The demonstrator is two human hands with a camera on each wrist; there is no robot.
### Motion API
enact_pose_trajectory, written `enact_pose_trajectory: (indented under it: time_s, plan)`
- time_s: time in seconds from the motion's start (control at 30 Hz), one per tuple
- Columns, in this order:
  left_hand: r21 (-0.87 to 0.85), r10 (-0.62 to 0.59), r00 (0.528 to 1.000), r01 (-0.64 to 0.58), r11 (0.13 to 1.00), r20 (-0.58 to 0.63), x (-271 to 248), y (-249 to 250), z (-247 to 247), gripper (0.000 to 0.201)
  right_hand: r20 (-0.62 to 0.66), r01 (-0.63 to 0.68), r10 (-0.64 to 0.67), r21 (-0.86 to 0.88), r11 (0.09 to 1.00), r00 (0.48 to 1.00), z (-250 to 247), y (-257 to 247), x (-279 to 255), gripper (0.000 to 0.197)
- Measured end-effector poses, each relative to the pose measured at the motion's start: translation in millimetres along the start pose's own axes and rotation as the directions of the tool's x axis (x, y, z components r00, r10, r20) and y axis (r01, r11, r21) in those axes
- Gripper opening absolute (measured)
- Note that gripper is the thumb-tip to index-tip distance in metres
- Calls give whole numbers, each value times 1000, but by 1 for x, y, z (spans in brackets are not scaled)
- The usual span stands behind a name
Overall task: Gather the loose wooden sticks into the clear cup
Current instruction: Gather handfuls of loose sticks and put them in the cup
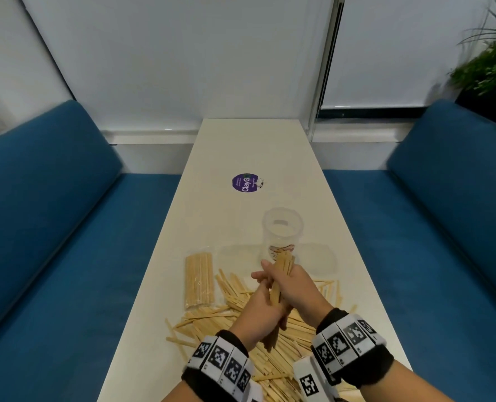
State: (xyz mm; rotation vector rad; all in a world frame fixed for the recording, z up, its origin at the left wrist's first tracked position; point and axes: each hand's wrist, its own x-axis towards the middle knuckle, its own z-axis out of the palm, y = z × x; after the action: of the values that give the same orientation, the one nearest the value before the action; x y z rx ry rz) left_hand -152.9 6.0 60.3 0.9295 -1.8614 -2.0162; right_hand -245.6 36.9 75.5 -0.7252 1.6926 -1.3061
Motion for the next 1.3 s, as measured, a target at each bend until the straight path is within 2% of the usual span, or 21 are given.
enact_pose_trajectory:
  time_s: [0.07, 0.13, 0.2, 0.27, 0.33, 0.4, 0.5, 0.6, 0.67, 0.73, 0.8, 0.87, 0.93, 0.97, 1.0, 1.07, 1.1, 1.23, 1.3]
  plan:
    - [-151, -78, 994, 89, 984, 79, -2, -2, -9, 29, -49, 58, -55, 54, 997, 997, 1, -6, -4, 28]
    - [-303, -132, 977, 179, 936, 170, -5, -7, -19, 38, -111, 138, -122, 151, 979, 986, 0, -17, -7, 32]
    - [-530, -191, 959, 275, 802, 209, -5, -13, -25, 52, -164, 235, -208, 173, 956, 964, -1, -27, -9, 40]
    - [-733, -269, 944, 320, 601, 192, -2, -12, -25, 63, -178, 304, -271, 196, 932, 946, 3, -33, -10, 40]
    - [-851, -298, 939, 293, 436, 171, 0, -6, -22, 54, -160, 344, -314, 221, 913, 936, 11, -33, -12, 34]
    - [-892, -302, 944, 248, 378, 134, 2, 2, -19, 45, -123, 351, -333, 180, 919, 935, 19, -29, -14, 27]
    - [-891, -289, 955, 187, 413, 66, 2, 8, -20, 31, -78, 312, -302, 208, 927, 950, 21, -23, -17, 16]
    - [-886, -291, 953, 207, 415, 86, 4, 2, -22, 30, -68, 312, -304, 200, 929, 950, 16, -24, -15, 17]
    - [-893, -301, 950, 208, 399, 86, 6, -1, -22, 32, -80, 299, -289, 185, 936, 954, 18, -24, -14, 22]
    - [-879, -303, 949, 215, 425, 86, 8, -1, -21, 33, -95, 295, -283, 162, 942, 954, 21, -23, -12, 33]
    - [-825, -289, 954, 230, 516, 86, 7, 3, -19, 31, -104, 307, -295, 134, 942, 950, 21, -25, -11, 41]
    - [-672, -202, 978, 184, 718, 52, 4, 0, -23, 35, -107, 304, -290, 153, 940, 951, 17, -29, -10, 44]
    - [-406, -23, 999, 32, 914, 27, 0, -3, -31, 43, -119, 293, -273, 211, 933, 955, 12, -34, -11, 45]
    - [-278, 76, 996, -60, 959, 47, -2, -4, -34, 48, -128, 291, -267, 240, 926, 955, 10, -36, -11, 45]
    - [-194, 144, 987, -127, 973, 76, -4, -6, -37, 55, -135, 285, -258, 259, 923, 957, 9, -36, -11, 44]
    - [-54, 199, 970, -193, 980, 142, -4, -9, -41, 72, -136, 270, -242, 269, 924, 961, 10, -38, -14, 39]
    - [-12, 212, 964, -213, 977, 161, -5, -9, -41, 69, -122, 262, -237, 277, 924, 964, 12, -37, -16, 37]
    - [101, 269, 958, -279, 955, 101, -10, -7, -31, 20, -48, 231, -227, 293, 928, 973, 13, -30, -19, 30]
    - [172, 282, 956, -292, 941, 85, -13, -11, -30, 16, -26, 236, -235, 195, 952, 972, 7, -27, -18, 21]
